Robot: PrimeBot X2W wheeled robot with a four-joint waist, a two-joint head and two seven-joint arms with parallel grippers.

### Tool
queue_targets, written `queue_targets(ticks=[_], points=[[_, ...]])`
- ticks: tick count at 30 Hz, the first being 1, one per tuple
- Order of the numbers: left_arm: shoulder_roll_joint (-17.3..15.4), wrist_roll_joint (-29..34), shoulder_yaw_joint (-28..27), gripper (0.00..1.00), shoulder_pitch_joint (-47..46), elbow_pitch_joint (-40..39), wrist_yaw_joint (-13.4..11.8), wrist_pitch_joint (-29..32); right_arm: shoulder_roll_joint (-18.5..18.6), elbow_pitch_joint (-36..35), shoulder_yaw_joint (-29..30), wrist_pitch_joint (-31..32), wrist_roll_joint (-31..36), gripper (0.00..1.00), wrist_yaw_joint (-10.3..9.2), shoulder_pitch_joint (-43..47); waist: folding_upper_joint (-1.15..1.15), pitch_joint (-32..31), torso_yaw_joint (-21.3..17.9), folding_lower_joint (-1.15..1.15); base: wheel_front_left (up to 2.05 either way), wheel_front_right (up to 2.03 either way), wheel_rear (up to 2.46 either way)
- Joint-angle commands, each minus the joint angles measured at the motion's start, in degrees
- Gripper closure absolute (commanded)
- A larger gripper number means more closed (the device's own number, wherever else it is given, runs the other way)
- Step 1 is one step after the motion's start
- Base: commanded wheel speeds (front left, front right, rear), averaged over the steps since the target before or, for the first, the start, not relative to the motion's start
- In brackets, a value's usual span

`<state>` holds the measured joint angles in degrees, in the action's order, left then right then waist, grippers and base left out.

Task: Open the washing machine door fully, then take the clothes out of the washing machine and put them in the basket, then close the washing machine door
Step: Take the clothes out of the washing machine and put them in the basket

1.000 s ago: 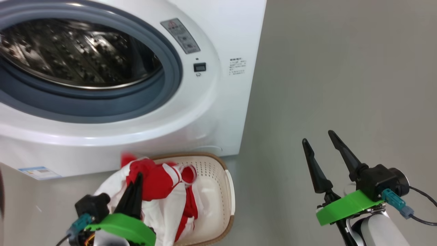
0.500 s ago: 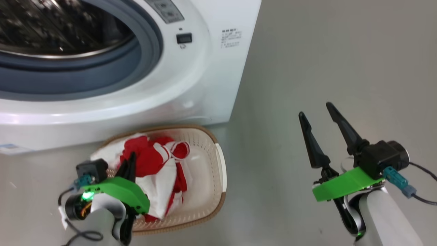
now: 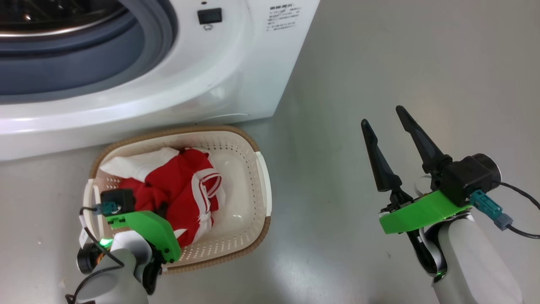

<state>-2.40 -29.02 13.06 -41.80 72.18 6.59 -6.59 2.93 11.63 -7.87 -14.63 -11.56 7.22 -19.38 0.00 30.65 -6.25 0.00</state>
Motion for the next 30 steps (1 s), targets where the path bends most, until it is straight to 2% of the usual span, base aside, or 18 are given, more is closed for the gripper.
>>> queue_targets(ticks=[1, 10, 11, 12, 13, 25, 30], points=[[-1.62, -0.42, -1.10, 1.00, -0.09, -0.11, 0.10, 0.01, -0.05, -1.34, -1.30, -0.37, -0.95, 0.00, 0.26, -0.32, 0.00, 0.88, -0.52, 0.00, 0.00, 0.00, 0.00], [-2.30, -1.99, -1.84, 1.00, -0.56, 1.26, -0.75, 1.78, -0.05, -1.13, -1.84, -0.37, -1.61, 0.00, 0.26, -1.26, 0.00, 3.15, -1.08, 0.00, 0.00, 0.00, 0.00], [-2.29, -2.11, -1.88, 0.97, -0.69, 1.31, -0.76, 1.74, -0.05, -1.09, -1.83, -0.37, -1.63, 0.00, 0.26, -1.39, 0.00, 3.32, -1.07, 0.00, 0.00, 0.00, 0.00], [-2.30, -2.04, -1.74, 0.76, -0.83, 1.35, -0.78, 1.47, -0.05, -1.04, -1.79, -0.37, -1.63, 0.00, 0.26, -1.52, 0.00, 3.42, -1.03, 0.00, 0.00, 0.00, 0.00], [-2.32, -1.89, -1.54, 0.00, -0.98, 1.38, -0.83, 1.00, -0.05, -0.96, -1.75, -0.37, -1.61, 0.00, 0.26, -1.63, 0.00, 3.46, -0.99, 0.00, 0.00, 0.00, 0.00], [-1.42, -2.71, -1.29, 0.00, 0.31, 1.14, -0.37, -6.94, -0.05, 3.32, -1.15, -0.37, -0.90, 0.00, 0.26, -1.69, 0.00, -1.86, 0.94, 0.00, 0.00, 0.00, 0.00], [-1.44, -2.20, -1.13, 0.00, 2.53, -4.66, 0.36, -8.33, -0.05, 4.61, -0.27, -0.37, -0.25, 0.00, 0.26, -1.33, 0.00, -5.79, 2.33, 0.00, 0.00, 0.00, 0.00]])
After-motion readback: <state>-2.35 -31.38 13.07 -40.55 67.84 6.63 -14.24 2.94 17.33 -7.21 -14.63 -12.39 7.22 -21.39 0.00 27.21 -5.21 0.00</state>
